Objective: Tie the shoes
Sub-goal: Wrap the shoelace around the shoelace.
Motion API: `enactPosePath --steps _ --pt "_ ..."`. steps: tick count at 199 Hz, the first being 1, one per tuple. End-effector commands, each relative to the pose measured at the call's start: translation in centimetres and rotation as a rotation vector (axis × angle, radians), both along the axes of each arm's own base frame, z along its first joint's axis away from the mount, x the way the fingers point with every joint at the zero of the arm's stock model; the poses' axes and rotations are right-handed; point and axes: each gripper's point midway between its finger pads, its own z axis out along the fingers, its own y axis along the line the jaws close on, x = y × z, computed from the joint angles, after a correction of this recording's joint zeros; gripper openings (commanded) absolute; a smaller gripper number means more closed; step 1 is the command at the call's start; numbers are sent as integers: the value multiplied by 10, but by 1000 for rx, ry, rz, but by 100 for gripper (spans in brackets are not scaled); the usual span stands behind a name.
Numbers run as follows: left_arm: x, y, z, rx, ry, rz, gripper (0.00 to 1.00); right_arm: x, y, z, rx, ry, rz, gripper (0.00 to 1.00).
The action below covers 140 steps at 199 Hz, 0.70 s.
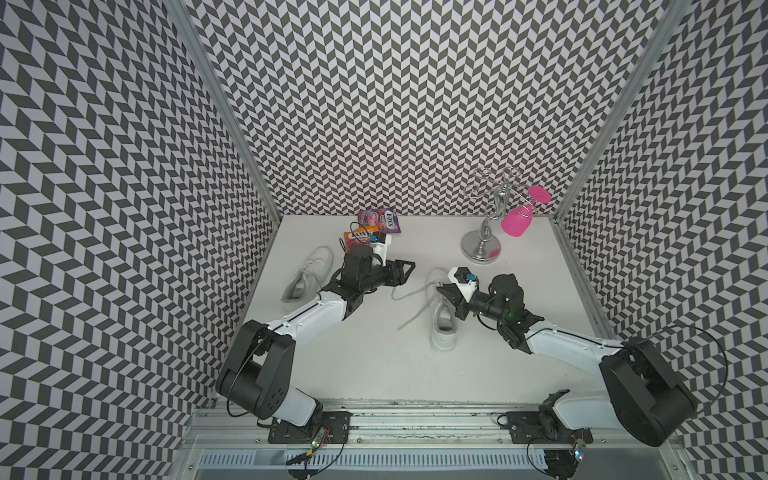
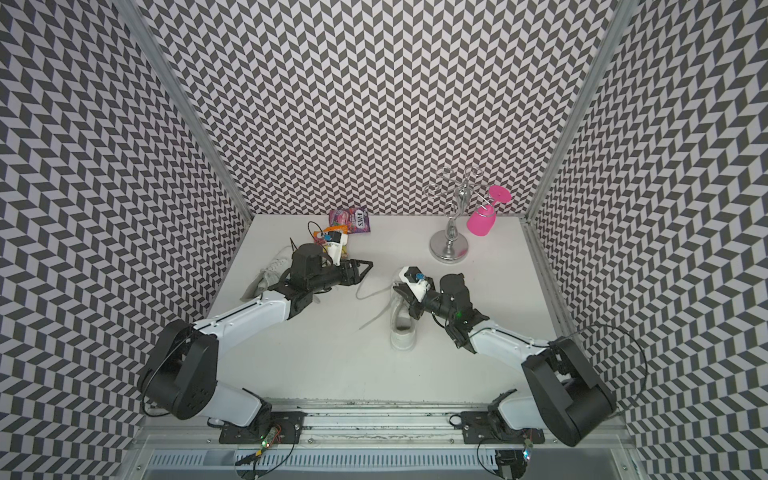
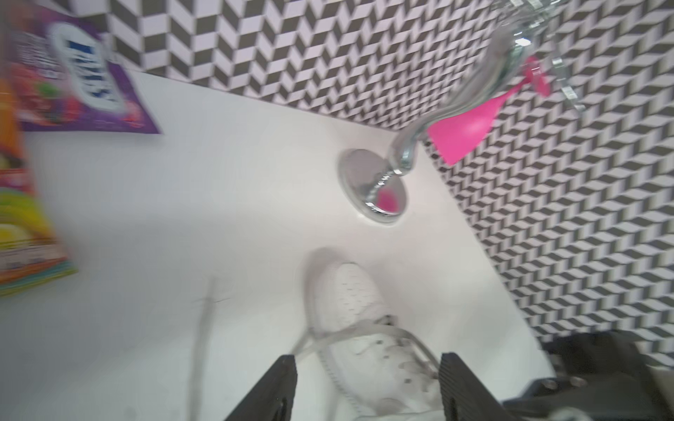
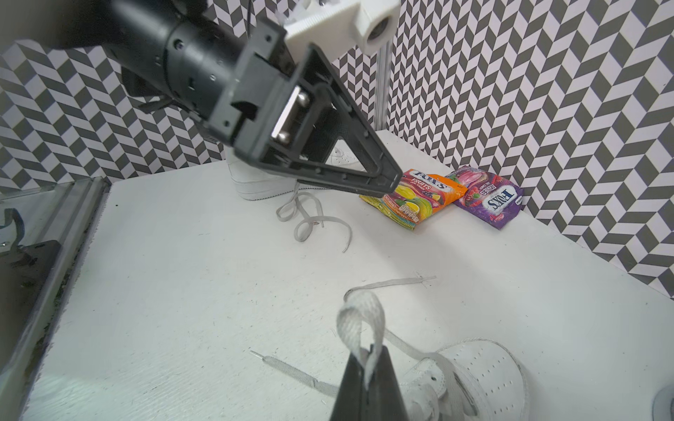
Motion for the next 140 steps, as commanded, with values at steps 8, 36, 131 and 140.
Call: enactPosePath --steps 8,36,131,140 --pt "22 20 -62 331 85 55 65 2 -1 20 27 -49 -18 0" --pt "43 25 -102 512 128 86 64 2 -2 20 27 -48 -26 0" --pt "46 17 -176 733 249 52 41 2 -5 24 29 -59 -47 0" --pt "45 18 -178 737 251 53 36 3 -6 25 30 -61 -52 0"
